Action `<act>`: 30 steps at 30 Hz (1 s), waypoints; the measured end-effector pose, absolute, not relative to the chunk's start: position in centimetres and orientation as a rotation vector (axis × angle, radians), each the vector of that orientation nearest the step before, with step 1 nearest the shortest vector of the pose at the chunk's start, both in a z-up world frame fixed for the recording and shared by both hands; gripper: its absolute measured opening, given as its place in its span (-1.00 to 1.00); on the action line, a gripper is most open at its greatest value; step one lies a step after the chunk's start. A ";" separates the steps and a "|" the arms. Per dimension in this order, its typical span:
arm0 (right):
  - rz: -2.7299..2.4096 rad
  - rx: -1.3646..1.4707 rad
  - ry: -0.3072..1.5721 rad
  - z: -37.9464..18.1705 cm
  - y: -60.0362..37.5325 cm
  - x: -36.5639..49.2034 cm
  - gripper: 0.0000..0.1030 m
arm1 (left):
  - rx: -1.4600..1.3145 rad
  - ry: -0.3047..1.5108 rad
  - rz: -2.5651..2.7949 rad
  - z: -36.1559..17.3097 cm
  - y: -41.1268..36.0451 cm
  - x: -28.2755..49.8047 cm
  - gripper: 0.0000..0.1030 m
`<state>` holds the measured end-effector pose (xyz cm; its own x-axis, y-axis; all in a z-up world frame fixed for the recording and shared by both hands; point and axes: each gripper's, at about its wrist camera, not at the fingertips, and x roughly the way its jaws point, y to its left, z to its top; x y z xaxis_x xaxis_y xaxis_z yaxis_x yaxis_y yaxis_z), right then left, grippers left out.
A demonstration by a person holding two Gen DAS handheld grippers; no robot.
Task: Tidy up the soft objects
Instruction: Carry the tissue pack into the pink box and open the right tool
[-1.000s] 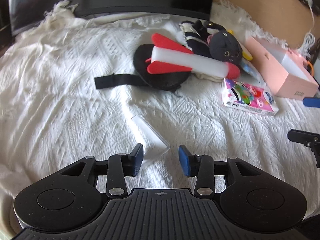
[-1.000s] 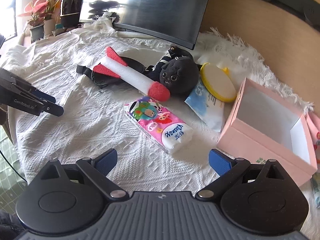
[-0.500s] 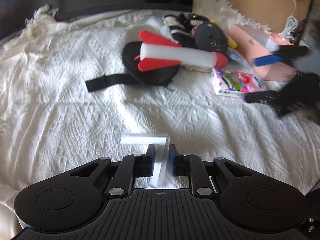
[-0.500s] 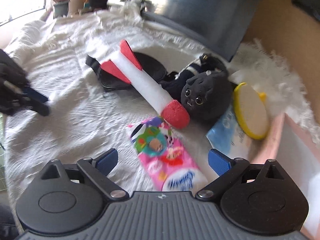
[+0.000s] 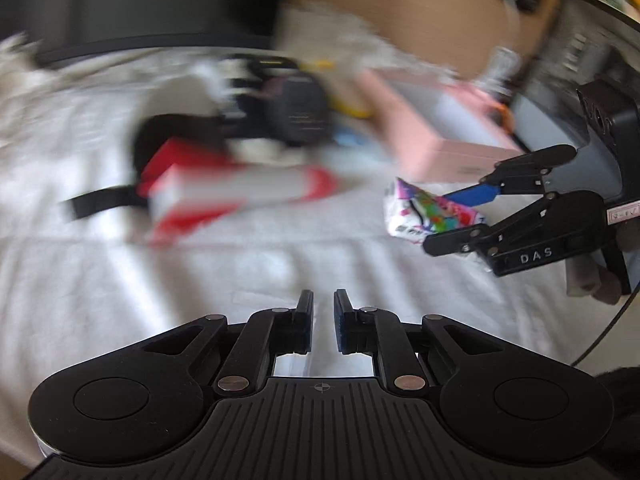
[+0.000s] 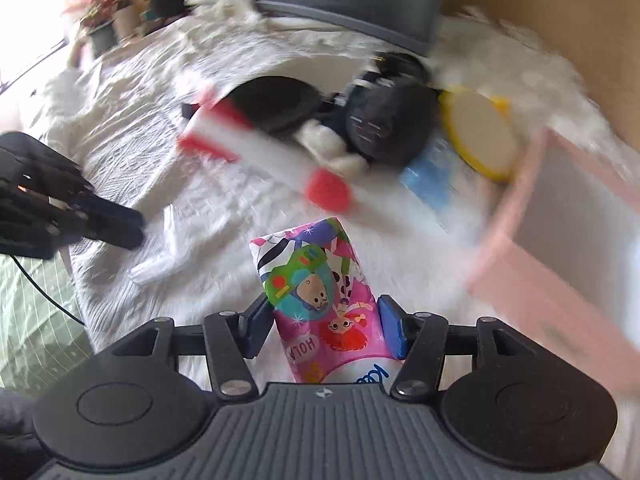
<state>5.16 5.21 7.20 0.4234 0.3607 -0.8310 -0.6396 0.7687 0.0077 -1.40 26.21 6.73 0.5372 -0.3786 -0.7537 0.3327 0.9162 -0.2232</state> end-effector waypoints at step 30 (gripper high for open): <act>0.048 -0.029 0.851 7.5 -14.8 -3.8 0.10 | -0.275 0.743 -0.546 11.3 9.7 18.0 -0.60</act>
